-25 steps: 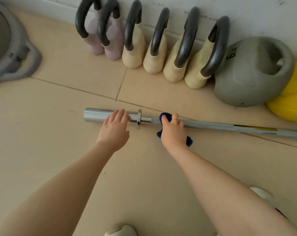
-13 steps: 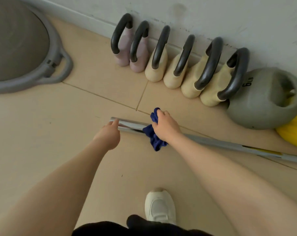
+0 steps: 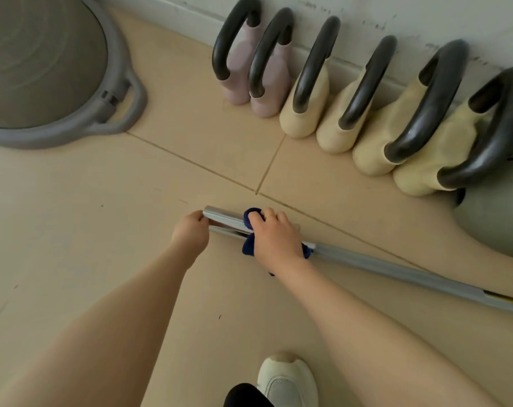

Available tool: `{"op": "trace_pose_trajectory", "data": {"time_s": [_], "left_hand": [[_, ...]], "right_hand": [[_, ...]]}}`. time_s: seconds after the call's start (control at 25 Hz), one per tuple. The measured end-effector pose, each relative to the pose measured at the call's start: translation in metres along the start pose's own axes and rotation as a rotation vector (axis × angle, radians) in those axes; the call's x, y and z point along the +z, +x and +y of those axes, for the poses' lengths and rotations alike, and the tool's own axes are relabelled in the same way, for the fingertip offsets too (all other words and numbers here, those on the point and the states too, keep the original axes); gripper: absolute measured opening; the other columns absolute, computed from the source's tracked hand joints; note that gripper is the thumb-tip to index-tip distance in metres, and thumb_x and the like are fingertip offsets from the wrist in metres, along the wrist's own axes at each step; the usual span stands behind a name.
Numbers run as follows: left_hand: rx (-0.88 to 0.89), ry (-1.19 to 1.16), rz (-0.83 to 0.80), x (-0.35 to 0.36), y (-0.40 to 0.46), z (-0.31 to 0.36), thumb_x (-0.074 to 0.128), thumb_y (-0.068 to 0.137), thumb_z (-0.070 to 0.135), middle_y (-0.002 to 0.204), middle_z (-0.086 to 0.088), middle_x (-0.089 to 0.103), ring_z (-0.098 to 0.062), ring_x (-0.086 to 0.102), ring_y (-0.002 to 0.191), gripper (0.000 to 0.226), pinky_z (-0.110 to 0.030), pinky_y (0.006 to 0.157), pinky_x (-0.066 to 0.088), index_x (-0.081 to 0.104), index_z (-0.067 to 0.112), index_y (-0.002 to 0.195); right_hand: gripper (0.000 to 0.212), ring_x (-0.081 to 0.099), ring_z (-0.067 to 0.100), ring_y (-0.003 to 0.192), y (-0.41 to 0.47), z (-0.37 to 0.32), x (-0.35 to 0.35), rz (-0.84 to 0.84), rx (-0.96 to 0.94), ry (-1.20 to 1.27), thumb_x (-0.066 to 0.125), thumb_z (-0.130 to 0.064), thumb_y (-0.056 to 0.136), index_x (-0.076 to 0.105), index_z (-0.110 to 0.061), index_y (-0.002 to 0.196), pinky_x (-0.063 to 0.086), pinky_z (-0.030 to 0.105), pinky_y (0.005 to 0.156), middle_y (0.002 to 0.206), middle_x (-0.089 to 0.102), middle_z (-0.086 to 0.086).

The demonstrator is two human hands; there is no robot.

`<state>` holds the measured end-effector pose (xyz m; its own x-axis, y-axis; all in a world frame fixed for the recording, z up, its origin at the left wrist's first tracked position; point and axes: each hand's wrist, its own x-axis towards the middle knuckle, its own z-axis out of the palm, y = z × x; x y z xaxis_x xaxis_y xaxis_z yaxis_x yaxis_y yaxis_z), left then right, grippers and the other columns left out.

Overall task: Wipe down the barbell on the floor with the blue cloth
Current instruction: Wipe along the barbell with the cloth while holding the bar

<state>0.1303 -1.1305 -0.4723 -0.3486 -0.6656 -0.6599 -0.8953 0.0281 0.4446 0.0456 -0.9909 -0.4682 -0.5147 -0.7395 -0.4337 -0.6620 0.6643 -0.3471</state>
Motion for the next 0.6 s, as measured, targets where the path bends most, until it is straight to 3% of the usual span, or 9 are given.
{"op": "trace_pose_trajectory", "data": {"time_s": [0.08, 0.16, 0.24, 0.32, 0.44, 0.52, 0.6], "left_hand": [[-0.035, -0.084, 0.024, -0.002, 0.003, -0.004, 0.036, 0.097, 0.013, 0.076, -0.003, 0.056, -0.015, 0.041, 0.058, 0.034, -0.025, 0.054, 0.033, 0.061, 0.015, 0.119], [-0.05, -0.132, 0.039, -0.005, 0.001, -0.011, 0.037, 0.098, 0.014, 0.07, 0.003, 0.051, -0.016, 0.039, 0.057, 0.034, -0.024, 0.053, 0.031, 0.061, 0.017, 0.122], [-0.077, -0.145, 0.023, -0.009, -0.006, -0.017, 0.041, 0.097, 0.014, 0.071, 0.001, 0.052, -0.018, 0.043, 0.065, 0.031, -0.023, 0.053, 0.032, 0.062, 0.017, 0.12], [-0.112, -0.095, -0.008, -0.015, -0.004, -0.024, 0.045, 0.095, 0.015, 0.07, -0.002, 0.05, -0.019, 0.041, 0.062, 0.023, -0.024, 0.053, 0.03, 0.065, 0.018, 0.104], [-0.123, -0.021, -0.054, -0.018, 0.002, -0.031, 0.051, 0.09, 0.02, 0.072, -0.007, 0.052, -0.024, 0.044, 0.062, 0.014, -0.027, 0.059, 0.035, 0.062, 0.015, 0.084], [-0.07, -0.077, -0.074, -0.018, 0.006, -0.037, 0.055, 0.09, 0.023, 0.093, -0.011, 0.064, -0.029, 0.058, 0.083, 0.019, -0.032, 0.073, 0.044, 0.067, 0.017, 0.104], [-0.013, -0.134, -0.123, -0.021, 0.005, -0.045, 0.058, 0.09, 0.021, 0.102, -0.008, 0.065, -0.023, 0.06, 0.091, 0.033, -0.029, 0.079, 0.043, 0.061, 0.016, 0.122]], "right_hand": [[0.037, 0.043, 0.03, 0.114, 0.006, 0.027, -0.011, 0.005, 0.077, -0.014, 0.042, -0.011, 0.087, 0.046, -0.021, 0.122, 0.033, 0.037, 0.09, 0.127, 0.052, 0.007], [0.039, 0.042, 0.03, 0.114, 0.006, 0.033, -0.019, -0.005, 0.191, -0.031, 0.039, -0.01, 0.086, 0.049, -0.022, 0.122, 0.032, 0.037, 0.093, 0.122, 0.057, 0.008], [0.038, 0.042, 0.03, 0.113, 0.0, 0.018, -0.017, -0.067, 0.087, -0.058, 0.038, -0.009, 0.085, 0.051, -0.018, 0.119, 0.033, 0.036, 0.093, 0.118, 0.056, 0.009], [0.036, 0.042, 0.03, 0.113, -0.004, 0.013, -0.013, -0.123, 0.004, -0.001, 0.038, -0.009, 0.086, 0.052, -0.017, 0.118, 0.035, 0.036, 0.094, 0.118, 0.054, 0.01], [0.039, 0.042, 0.029, 0.116, 0.0, 0.024, -0.017, -0.176, 0.078, 0.033, 0.036, -0.012, 0.09, 0.055, -0.024, 0.122, 0.035, 0.037, 0.096, 0.121, 0.053, 0.008], [0.038, 0.041, 0.029, 0.116, -0.005, 0.018, -0.011, -0.144, 0.126, -0.02, 0.036, -0.013, 0.09, 0.056, -0.025, 0.12, 0.033, 0.037, 0.094, 0.12, 0.053, 0.007], [0.034, 0.041, 0.029, 0.112, -0.018, 0.009, 0.001, -0.093, 0.071, -0.071, 0.038, -0.012, 0.089, 0.057, -0.022, 0.115, 0.033, 0.036, 0.091, 0.118, 0.052, 0.006]]}}
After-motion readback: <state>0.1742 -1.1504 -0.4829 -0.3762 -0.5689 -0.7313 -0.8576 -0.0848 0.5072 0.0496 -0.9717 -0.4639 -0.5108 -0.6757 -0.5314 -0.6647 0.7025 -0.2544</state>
